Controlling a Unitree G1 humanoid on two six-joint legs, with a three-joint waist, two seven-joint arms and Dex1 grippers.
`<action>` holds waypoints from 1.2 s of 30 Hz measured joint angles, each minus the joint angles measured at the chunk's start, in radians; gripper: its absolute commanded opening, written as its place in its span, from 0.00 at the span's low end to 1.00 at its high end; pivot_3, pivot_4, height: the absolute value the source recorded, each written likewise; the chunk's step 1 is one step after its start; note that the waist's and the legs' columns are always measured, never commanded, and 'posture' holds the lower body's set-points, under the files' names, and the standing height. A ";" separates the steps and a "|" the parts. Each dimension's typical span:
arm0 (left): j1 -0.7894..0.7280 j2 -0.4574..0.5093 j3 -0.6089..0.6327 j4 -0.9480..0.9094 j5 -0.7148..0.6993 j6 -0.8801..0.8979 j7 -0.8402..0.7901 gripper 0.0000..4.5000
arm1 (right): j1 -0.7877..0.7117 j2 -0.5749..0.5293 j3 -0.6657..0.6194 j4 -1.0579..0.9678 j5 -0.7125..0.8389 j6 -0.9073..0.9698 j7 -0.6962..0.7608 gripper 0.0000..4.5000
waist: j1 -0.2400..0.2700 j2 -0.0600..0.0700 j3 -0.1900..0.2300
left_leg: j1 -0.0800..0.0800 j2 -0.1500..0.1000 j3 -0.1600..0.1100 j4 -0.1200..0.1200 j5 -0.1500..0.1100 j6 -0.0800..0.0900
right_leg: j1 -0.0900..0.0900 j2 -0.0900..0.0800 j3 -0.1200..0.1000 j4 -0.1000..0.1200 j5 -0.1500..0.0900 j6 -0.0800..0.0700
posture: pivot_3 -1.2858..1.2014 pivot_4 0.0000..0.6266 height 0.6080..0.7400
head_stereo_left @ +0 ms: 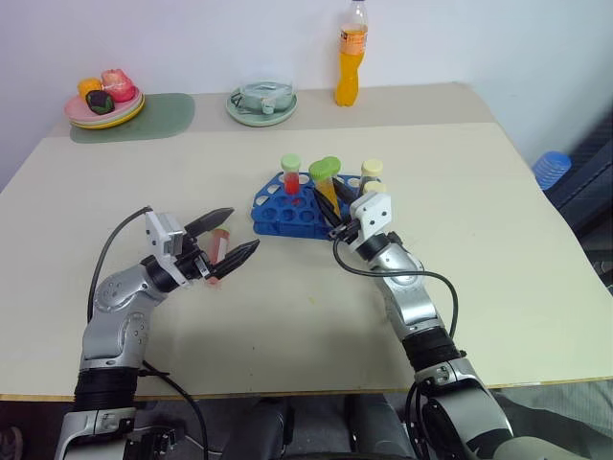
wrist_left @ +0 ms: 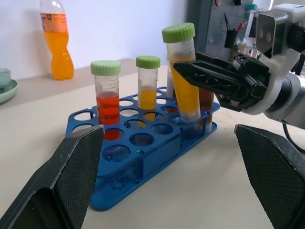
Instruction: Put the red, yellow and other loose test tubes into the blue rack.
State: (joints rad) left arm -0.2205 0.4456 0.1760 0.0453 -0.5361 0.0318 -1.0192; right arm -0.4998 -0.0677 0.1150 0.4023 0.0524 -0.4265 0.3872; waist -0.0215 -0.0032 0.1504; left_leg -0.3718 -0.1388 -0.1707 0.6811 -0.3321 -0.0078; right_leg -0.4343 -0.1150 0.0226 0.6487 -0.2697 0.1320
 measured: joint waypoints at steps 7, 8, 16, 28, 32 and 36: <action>-0.009 -0.012 0.003 0.025 0.000 -0.019 0.000 1.00 | -0.020 0.023 -0.001 0.059 -0.012 -0.043 -0.021 0.25 | -0.001 0.000 0.000 | 0.000 0.000 0.000 0.000 0.000 0.000 | 0.000 0.000 0.000 0.000 0.000 0.000 | 0.52 0.24 1.00; -0.010 -0.014 0.003 0.025 0.000 -0.019 0.001 1.00 | -0.023 0.027 -0.002 0.065 -0.012 -0.046 -0.027 0.25 | -0.001 0.000 0.000 | 0.000 0.000 0.000 0.000 0.000 0.000 | 0.000 0.000 0.000 0.000 0.000 0.000 | 0.52 0.24 1.00; -0.010 -0.019 0.003 0.025 0.000 -0.019 0.010 1.00 | -0.057 0.056 -0.008 0.152 -0.023 -0.098 -0.083 0.25 | -0.002 0.000 0.000 | 0.001 0.000 0.000 0.000 0.000 0.000 | 0.001 0.000 0.000 0.000 0.000 0.000 | 0.52 0.24 1.00; 0.003 -0.019 0.003 0.016 0.000 -0.019 0.019 1.00 | -0.060 0.089 -0.023 0.223 -0.029 -0.169 -0.121 0.25 | -0.002 0.000 0.000 | 0.002 0.000 0.000 0.000 0.000 0.000 | 0.002 0.000 0.000 0.000 0.000 0.000 | 0.52 0.24 1.00; 0.011 -0.019 0.003 0.011 0.000 -0.018 0.020 1.00 | -0.054 0.089 -0.037 0.224 0.008 -0.180 -0.079 0.25 | -0.001 0.000 0.000 | 0.002 0.000 0.000 0.000 0.000 0.000 | 0.002 0.000 0.000 0.000 0.000 0.000 | 0.52 0.24 1.00; 0.011 -0.019 0.003 0.010 0.000 -0.018 0.021 1.00 | -0.054 0.088 -0.043 0.226 0.010 -0.181 -0.065 0.42 | -0.001 0.000 0.000 | 0.002 0.000 0.000 0.000 0.000 0.000 | 0.002 0.000 0.000 0.000 0.000 0.000 | 0.52 0.24 1.00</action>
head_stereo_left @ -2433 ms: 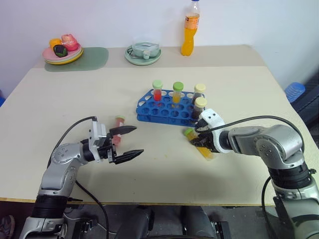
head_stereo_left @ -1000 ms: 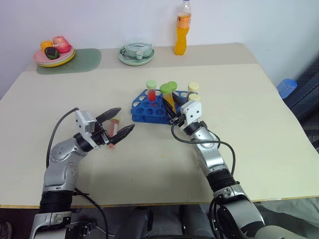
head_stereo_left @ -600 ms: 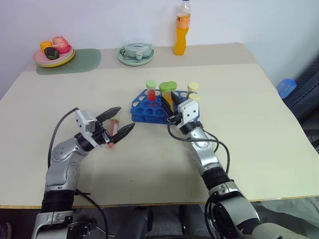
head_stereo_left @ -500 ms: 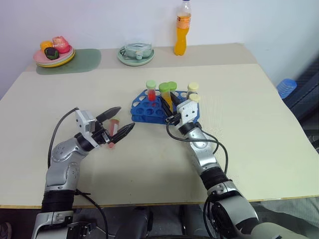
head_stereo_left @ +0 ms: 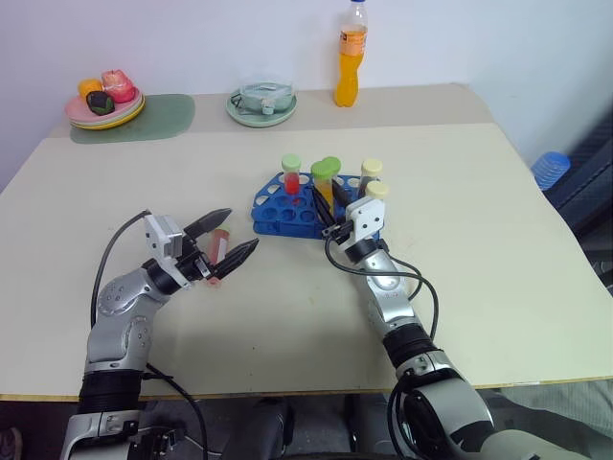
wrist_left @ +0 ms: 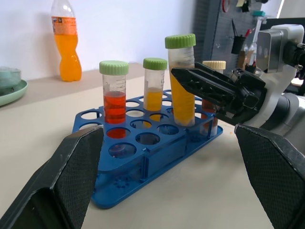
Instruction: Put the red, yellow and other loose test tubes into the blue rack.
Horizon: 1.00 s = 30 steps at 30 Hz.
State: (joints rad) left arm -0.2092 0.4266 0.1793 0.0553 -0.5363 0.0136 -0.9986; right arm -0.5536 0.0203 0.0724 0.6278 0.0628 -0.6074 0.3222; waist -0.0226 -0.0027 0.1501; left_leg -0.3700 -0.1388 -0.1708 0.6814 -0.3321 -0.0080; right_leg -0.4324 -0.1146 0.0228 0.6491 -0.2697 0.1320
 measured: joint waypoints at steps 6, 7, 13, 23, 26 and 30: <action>0.001 -0.001 0.000 -0.020 0.000 0.003 0.011 1.00 | 0.008 -0.001 -0.006 0.006 -0.005 0.006 0.002 0.99 | -0.005 0.000 0.000 | 0.000 0.000 0.000 0.000 0.000 0.000 | 0.000 0.000 0.000 0.000 0.000 0.000 | 0.52 0.24 1.00; 0.001 -0.001 0.000 -0.022 0.000 0.004 0.015 1.00 | 0.008 0.000 0.000 0.006 -0.014 0.007 -0.001 0.99 | -0.006 0.000 0.000 | 0.000 0.000 0.000 0.000 0.000 0.000 | 0.000 0.000 0.000 0.000 0.000 0.000 | 0.52 0.24 1.00; 0.004 -0.008 -0.001 -0.037 0.000 0.007 0.036 1.00 | 0.025 -0.011 0.006 0.002 -0.031 0.022 0.001 0.99 | -0.004 0.000 0.000 | 0.000 0.000 0.000 0.000 0.000 0.000 | 0.000 0.000 0.000 0.000 0.000 0.000 | 0.52 0.24 1.00; 0.006 -0.016 -0.003 -0.064 0.000 0.030 0.065 1.00 | 0.181 -0.130 0.038 -0.237 -0.039 0.074 0.105 0.99 | 0.004 0.000 0.000 | 0.000 0.000 0.000 0.000 0.000 0.000 | 0.000 0.000 0.000 0.000 0.000 0.000 | 0.52 0.24 1.00; 0.006 -0.016 -0.006 -0.069 0.000 0.039 0.069 1.00 | 0.225 -0.162 0.040 -0.315 -0.033 0.123 0.126 0.99 | 0.004 0.000 0.000 | 0.000 0.000 0.000 0.000 0.000 0.000 | 0.000 0.000 0.001 0.000 0.000 0.000 | 0.52 0.24 1.00; 0.004 -0.019 -0.006 -0.071 0.000 0.049 0.101 1.00 | 0.300 -0.227 0.041 -0.468 0.020 0.216 0.187 0.99 | 0.009 0.000 0.000 | 0.000 0.000 0.000 0.000 0.000 0.000 | 0.000 0.000 0.001 0.000 0.000 0.000 | 0.52 0.24 1.00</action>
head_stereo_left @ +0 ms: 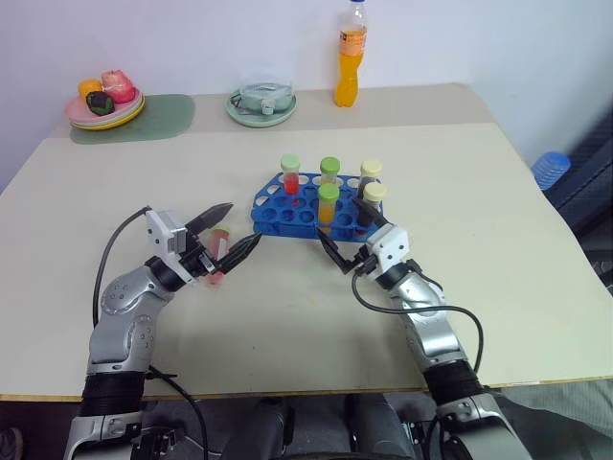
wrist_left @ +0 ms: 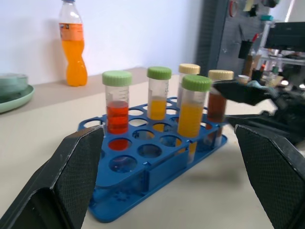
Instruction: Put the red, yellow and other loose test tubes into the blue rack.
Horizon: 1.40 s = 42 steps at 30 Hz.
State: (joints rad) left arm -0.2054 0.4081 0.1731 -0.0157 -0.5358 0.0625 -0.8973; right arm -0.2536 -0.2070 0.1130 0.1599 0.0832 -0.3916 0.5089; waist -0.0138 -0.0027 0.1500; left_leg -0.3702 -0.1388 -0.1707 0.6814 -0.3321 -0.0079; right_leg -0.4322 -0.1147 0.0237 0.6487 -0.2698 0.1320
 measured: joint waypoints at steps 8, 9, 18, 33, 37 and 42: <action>-0.046 -0.041 0.069 -0.126 -0.087 0.265 0.341 1.00 | 0.177 -0.281 -0.048 -0.302 0.221 0.209 0.255 0.99 | 0.004 0.000 0.000 | 0.000 0.000 0.000 0.001 0.000 0.000 | 0.001 -0.001 0.000 -0.001 0.000 0.000 | 0.52 0.24 1.00; -0.058 -0.044 0.080 -0.145 -0.097 0.306 0.392 1.00 | 0.178 -0.305 -0.058 -0.322 0.240 0.222 0.273 0.99 | 0.003 -0.001 0.000 | 0.000 0.000 0.000 0.001 0.000 0.000 | 0.001 -0.001 0.000 -0.001 0.000 0.000 | 0.52 0.24 1.00; -0.372 0.064 0.218 -0.215 -0.344 1.284 0.919 1.00 | 0.101 -0.374 -0.125 -0.390 0.335 0.319 0.355 0.99 | 0.013 -0.003 0.001 | 0.000 -0.001 0.000 0.002 0.000 0.001 | 0.001 -0.001 0.000 0.000 0.000 0.000 | 0.52 0.24 1.00; -0.678 -0.026 0.273 0.242 -0.568 1.544 1.550 1.00 | 0.115 -0.364 -0.144 -0.393 0.335 0.340 0.349 0.99 | 0.027 -0.003 0.001 | 0.000 -0.002 0.000 0.002 0.000 0.000 | 0.000 -0.002 0.000 0.000 0.000 0.001 | 0.52 0.24 1.00; -0.759 -0.027 0.267 0.424 -0.543 1.544 1.605 1.00 | 0.116 -0.364 -0.156 -0.394 0.335 0.345 0.345 0.99 | 0.026 -0.003 0.001 | 0.000 -0.002 0.000 0.002 0.000 0.000 | 0.000 -0.002 0.000 0.001 0.000 0.001 | 0.52 0.24 1.00; -0.834 -0.021 0.225 0.598 -0.523 1.544 1.629 1.00 | 0.129 -0.366 -0.162 -0.407 0.345 0.362 0.357 0.99 | 0.024 -0.003 0.001 | -0.001 -0.002 0.000 0.002 0.000 0.000 | -0.001 -0.002 0.000 0.002 0.000 0.001 | 0.52 0.24 1.00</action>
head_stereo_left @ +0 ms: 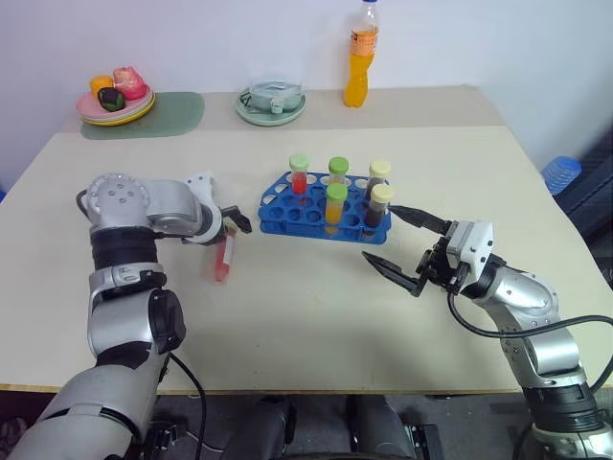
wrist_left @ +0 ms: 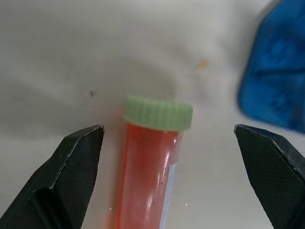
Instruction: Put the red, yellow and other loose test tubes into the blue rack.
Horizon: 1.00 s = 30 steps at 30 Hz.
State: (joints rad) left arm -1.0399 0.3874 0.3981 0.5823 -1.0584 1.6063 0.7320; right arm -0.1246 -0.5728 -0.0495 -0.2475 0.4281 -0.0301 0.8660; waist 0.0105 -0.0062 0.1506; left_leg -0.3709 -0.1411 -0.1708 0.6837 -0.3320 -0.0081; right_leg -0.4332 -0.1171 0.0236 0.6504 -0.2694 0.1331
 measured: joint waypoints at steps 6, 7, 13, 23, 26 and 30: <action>-0.073 0.022 -0.016 0.148 0.014 0.001 0.016 1.00 | 0.059 -0.049 -0.008 -0.047 0.053 0.012 0.092 0.99 | 0.000 0.000 0.000 | 0.000 0.000 0.000 0.000 0.000 0.000 | 0.000 0.000 0.000 0.000 0.000 0.000 | 0.52 0.24 1.00; -0.080 0.022 -0.018 0.160 0.022 0.001 0.016 1.00 | 0.071 -0.060 -0.008 -0.054 0.062 0.018 0.109 0.99 | 0.000 0.000 0.000 | 0.000 0.000 0.000 0.000 0.000 0.000 | 0.000 0.000 0.000 0.000 0.000 0.000 | 0.52 0.24 1.00; -0.110 0.022 -0.023 0.209 0.052 -0.001 0.013 1.00 | 0.104 -0.116 -0.013 -0.065 0.107 0.053 0.202 0.99 | -0.002 0.000 0.000 | 0.000 0.000 0.000 0.000 0.000 0.000 | 0.000 0.000 0.000 0.000 0.000 0.000 | 0.52 0.24 1.00; -0.082 0.023 -0.017 0.177 0.058 -0.001 0.042 0.39 | 0.084 -0.116 -0.014 -0.050 0.128 0.091 0.240 1.00 | 0.003 -0.001 -0.001 | 0.000 -0.001 0.000 0.001 0.000 0.000 | 0.000 -0.001 0.000 0.000 0.000 0.001 | 0.52 0.24 1.00; -0.048 0.022 -0.011 0.128 0.009 0.001 0.067 0.39 | 0.082 -0.114 -0.013 -0.033 0.127 0.091 0.245 1.00 | 0.002 -0.001 -0.001 | 0.000 -0.001 0.000 0.001 0.000 0.000 | 0.000 -0.001 0.000 0.001 0.000 0.001 | 0.52 0.24 1.00; 0.043 0.044 -0.015 0.015 -0.134 -0.001 0.119 0.39 | 0.067 -0.110 -0.010 -0.009 0.124 0.090 0.252 1.00 | -0.001 -0.001 -0.001 | 0.000 0.000 0.000 0.001 0.000 0.000 | 0.000 -0.001 0.001 0.001 0.000 0.001 | 0.52 0.24 1.00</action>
State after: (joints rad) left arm -0.9969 0.4312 0.3830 0.5971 -1.1923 1.6056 0.8506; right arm -0.0571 -0.6827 -0.0599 -0.2561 0.5525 0.0603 1.1175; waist 0.0098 -0.0075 0.1496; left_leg -0.3707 -0.1415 -0.1707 0.6847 -0.3320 -0.0081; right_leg -0.4330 -0.1184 0.0244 0.6515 -0.2690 0.1337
